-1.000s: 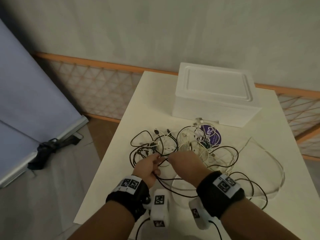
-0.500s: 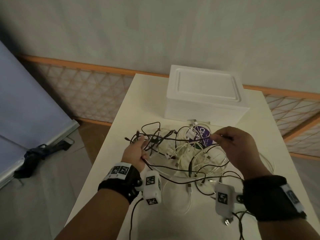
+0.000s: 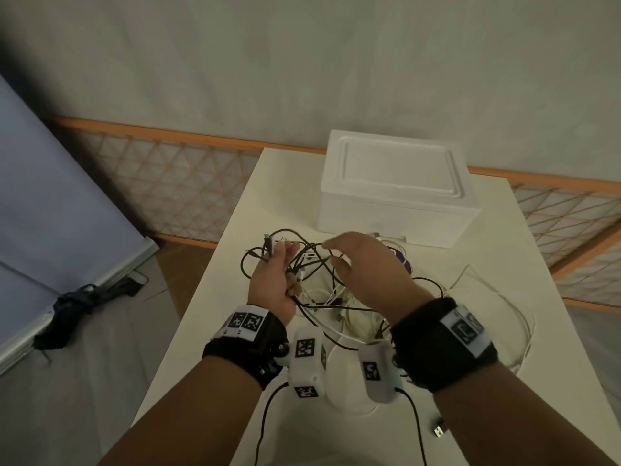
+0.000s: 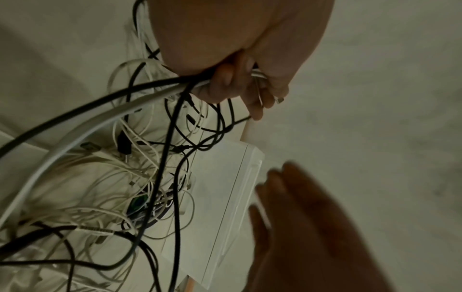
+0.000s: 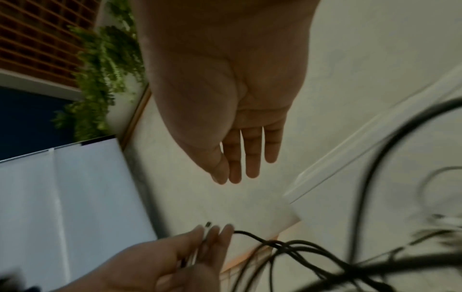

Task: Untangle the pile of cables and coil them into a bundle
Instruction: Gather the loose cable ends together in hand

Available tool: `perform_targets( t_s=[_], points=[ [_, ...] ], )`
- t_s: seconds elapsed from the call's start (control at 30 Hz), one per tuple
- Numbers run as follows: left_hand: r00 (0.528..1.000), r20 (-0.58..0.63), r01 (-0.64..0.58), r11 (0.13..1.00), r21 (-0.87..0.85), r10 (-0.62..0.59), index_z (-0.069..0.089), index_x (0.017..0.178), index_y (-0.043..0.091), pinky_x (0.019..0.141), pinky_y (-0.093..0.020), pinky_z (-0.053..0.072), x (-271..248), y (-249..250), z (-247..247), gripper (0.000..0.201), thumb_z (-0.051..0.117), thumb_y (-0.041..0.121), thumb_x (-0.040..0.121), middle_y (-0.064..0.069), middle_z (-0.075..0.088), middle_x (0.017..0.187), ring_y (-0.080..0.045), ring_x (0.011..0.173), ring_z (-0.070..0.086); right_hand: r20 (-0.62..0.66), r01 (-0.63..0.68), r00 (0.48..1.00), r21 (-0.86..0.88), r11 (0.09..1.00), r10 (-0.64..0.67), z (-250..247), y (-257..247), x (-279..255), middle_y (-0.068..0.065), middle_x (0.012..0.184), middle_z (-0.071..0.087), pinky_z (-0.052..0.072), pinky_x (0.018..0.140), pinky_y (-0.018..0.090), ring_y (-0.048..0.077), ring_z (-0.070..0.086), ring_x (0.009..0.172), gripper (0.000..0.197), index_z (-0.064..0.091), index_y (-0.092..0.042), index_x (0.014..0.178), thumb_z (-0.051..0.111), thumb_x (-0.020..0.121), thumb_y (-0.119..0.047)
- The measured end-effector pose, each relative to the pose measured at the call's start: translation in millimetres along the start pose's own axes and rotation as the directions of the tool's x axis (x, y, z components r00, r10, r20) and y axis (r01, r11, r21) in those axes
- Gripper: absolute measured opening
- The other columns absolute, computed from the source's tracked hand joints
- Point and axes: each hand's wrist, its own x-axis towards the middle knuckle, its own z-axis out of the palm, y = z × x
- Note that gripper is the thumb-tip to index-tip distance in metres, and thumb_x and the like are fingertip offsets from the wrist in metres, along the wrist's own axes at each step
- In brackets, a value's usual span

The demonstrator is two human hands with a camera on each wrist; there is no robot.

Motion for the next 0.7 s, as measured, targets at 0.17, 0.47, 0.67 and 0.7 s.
perform_targets(
  t_s=[0.17, 0.47, 0.67, 0.7],
  points=[
    [0.999, -0.037, -0.023, 0.999, 0.044, 0.025, 0.053, 0.074, 0.016, 0.034, -0.017, 0.025, -2, -5, -8, 0.035, 0.047, 0.041, 0.098, 0.002, 0.071, 0.074, -0.007, 0.032, 0.025, 0.166, 0.112, 0.981, -0.077, 0.991, -0.098, 21, -17, 33, 0.004, 0.152, 0.032, 0.035, 0.109, 0.038, 0.026, 0.038, 0.133, 0.074, 0.026, -0.022, 0.148, 0.043, 0.083, 0.007],
    [0.939, -0.311, -0.031, 0.934, 0.356, 0.15, 0.063, 0.1, 0.017, 0.046, -0.026, 0.036, 22, 12, -56, 0.016, 0.069, 0.017, 0.085, -0.005, 0.06, 0.08, -0.019, 0.053, 0.043, 0.399, 0.026, 0.916, -0.148, 0.989, 0.035, 53, 4, 39, 0.004, 0.151, 0.032, 0.032, 0.11, 0.037, 0.027, 0.038, 0.133, 0.066, 0.023, -0.019, 0.15, 0.04, 0.089, 0.0],
    [0.988, -0.012, -0.13, 0.855, 0.502, 0.157, 0.068, 0.077, 0.017, 0.041, -0.02, 0.029, 10, 14, -28, 0.015, 0.063, 0.011, 0.09, 0.001, 0.061, 0.057, -0.004, 0.033, 0.036, 0.266, 0.185, 0.95, -0.065, 0.981, -0.161, 58, -6, 49, 0.004, 0.148, 0.036, 0.035, 0.106, 0.037, 0.027, 0.043, 0.127, 0.057, 0.029, -0.023, 0.147, 0.05, 0.095, -0.015],
    [0.986, 0.021, -0.154, 0.854, 0.497, 0.166, 0.068, 0.074, 0.018, 0.04, -0.019, 0.03, 6, 13, -26, 0.017, 0.064, 0.01, 0.089, 0.005, 0.057, 0.051, -0.003, 0.033, 0.037, 0.274, 0.203, 0.945, -0.07, 0.977, -0.177, 54, -8, 50, 0.006, 0.139, 0.046, 0.038, 0.101, 0.035, 0.026, 0.049, 0.12, 0.053, 0.034, -0.021, 0.145, 0.051, 0.095, -0.019]
  ],
)
